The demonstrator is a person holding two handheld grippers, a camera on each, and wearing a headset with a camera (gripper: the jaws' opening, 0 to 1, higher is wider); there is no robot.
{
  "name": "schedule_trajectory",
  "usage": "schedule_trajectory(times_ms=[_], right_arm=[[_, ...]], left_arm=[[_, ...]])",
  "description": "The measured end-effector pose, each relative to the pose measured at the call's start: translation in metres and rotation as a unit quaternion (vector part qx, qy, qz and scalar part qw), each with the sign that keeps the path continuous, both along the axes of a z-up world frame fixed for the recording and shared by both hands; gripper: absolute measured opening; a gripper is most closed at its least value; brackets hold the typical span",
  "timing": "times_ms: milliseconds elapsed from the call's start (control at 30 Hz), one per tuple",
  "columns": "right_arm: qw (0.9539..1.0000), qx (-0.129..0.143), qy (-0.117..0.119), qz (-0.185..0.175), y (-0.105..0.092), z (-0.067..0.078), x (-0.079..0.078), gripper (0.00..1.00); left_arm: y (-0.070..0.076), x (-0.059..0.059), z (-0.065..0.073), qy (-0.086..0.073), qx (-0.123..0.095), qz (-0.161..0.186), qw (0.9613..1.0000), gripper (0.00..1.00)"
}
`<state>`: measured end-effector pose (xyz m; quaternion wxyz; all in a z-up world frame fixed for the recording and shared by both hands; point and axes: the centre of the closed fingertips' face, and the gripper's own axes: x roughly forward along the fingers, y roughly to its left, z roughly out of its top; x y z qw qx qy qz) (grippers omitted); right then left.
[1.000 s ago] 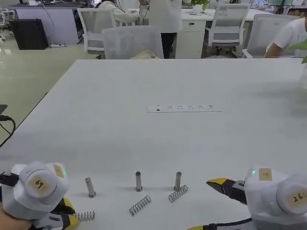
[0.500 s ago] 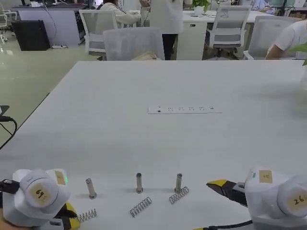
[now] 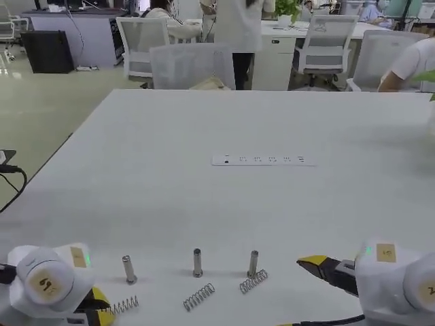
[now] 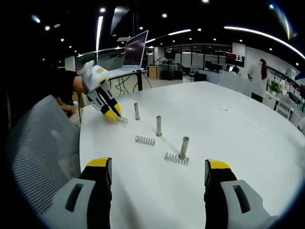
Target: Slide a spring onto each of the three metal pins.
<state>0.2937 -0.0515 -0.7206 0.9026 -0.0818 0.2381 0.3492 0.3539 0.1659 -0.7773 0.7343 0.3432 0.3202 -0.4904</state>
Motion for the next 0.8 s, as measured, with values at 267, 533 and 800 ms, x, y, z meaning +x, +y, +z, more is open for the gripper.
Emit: schedule_trajectory(times_ms=[267, 533, 800], right_arm=[[0.9999, -0.001, -0.013, 0.0, -0.003, 0.015, -0.002, 0.78], [0.9995, 0.005, -0.026, 0.014, 0.004, 0.031, -0.001, 0.77], [0.9987, 0.016, -0.028, 0.038, 0.017, 0.04, -0.001, 0.74]], left_arm=[[-0.007, -0.012, 0.017, -0.012, -0.026, -0.006, 0.9996, 0.03], [-0.017, -0.027, 0.03, -0.02, -0.053, -0.015, 0.9983, 0.03], [-0.022, -0.035, 0.037, -0.024, -0.066, -0.027, 0.9972, 0.03]])
